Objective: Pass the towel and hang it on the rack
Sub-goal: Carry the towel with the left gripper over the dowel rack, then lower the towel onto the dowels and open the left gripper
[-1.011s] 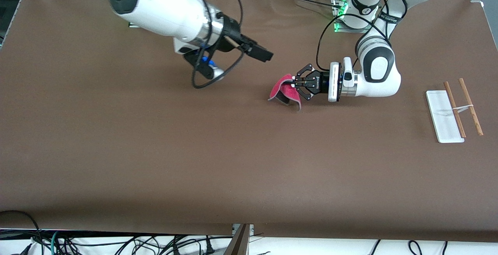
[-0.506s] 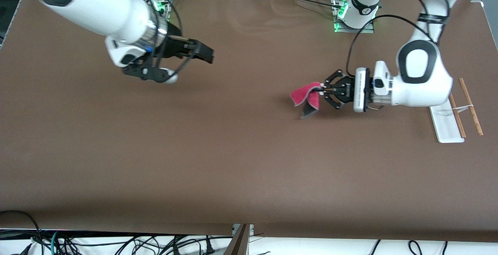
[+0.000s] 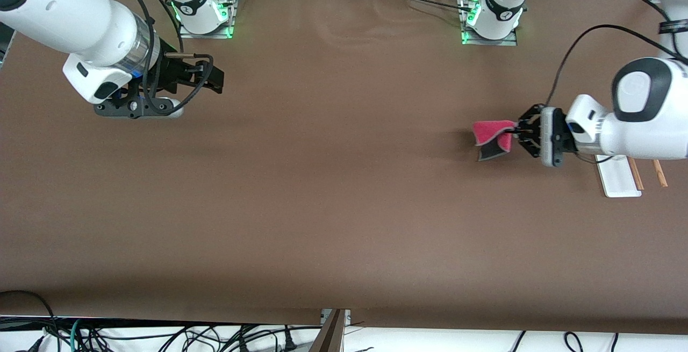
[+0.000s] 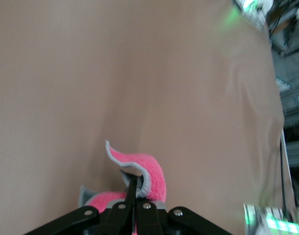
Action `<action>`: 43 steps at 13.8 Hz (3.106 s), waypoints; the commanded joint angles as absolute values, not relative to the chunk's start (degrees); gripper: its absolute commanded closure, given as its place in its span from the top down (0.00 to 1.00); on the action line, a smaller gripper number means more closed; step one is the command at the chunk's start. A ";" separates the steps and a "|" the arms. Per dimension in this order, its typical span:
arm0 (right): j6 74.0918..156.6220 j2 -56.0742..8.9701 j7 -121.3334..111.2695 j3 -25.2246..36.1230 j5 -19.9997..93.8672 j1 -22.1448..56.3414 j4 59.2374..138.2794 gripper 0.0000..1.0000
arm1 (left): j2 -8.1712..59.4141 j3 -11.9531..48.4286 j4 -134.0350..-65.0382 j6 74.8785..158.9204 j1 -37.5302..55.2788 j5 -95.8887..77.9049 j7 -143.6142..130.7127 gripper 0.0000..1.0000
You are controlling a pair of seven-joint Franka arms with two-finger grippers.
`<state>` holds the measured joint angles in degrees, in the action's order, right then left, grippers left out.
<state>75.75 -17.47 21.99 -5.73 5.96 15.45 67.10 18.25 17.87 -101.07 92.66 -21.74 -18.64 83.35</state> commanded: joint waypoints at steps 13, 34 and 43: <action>85.69 -5.89 3.60 -5.98 -2.72 6.85 85.52 1.00 | 24.17 6.50 -86.13 90.86 -29.70 18.71 82.61 0.00; 87.36 -6.68 4.22 -4.31 -0.88 6.33 85.60 1.00 | 36.56 6.59 -86.22 115.57 -41.13 24.35 89.38 0.35; 87.89 -7.03 4.22 -4.48 -0.88 6.59 86.13 1.00 | 32.53 7.38 -85.96 113.39 -41.40 23.38 89.65 1.00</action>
<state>87.21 -7.49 3.90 -4.16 -1.66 6.82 85.44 35.55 6.57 -86.66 115.99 -41.34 22.92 88.39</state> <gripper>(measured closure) 0.000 0.194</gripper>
